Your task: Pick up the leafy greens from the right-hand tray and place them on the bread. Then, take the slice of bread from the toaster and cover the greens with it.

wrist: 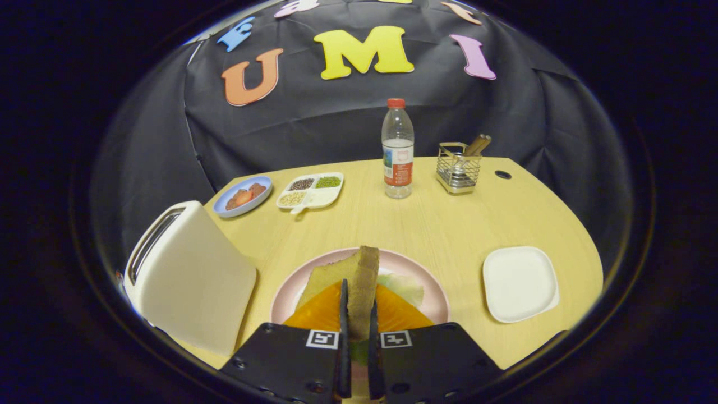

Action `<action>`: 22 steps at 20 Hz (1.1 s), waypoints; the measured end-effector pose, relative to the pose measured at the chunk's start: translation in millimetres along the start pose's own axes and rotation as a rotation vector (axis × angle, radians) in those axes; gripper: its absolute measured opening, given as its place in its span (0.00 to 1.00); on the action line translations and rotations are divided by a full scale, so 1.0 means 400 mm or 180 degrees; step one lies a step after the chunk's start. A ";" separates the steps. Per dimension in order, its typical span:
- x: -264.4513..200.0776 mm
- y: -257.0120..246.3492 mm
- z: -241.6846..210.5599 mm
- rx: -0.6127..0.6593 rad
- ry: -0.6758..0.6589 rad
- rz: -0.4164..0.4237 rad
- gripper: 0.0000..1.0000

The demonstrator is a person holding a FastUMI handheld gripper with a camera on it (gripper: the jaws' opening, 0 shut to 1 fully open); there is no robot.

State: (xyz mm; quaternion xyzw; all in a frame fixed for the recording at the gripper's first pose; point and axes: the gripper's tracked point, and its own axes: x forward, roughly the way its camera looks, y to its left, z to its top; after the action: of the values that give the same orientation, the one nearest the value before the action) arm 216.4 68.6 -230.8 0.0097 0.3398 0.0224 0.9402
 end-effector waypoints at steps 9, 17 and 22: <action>0.003 -0.051 -0.052 -0.0212 0.0078 -0.0431 0.72; -0.152 -0.043 -0.008 -0.0258 -0.0387 -0.0587 0.94; -0.315 -0.008 0.034 -0.0221 -0.0844 -0.0522 0.95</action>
State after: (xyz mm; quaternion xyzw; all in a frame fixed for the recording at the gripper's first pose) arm 128.3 59.3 -140.0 -0.0478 0.2113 -0.0442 0.9753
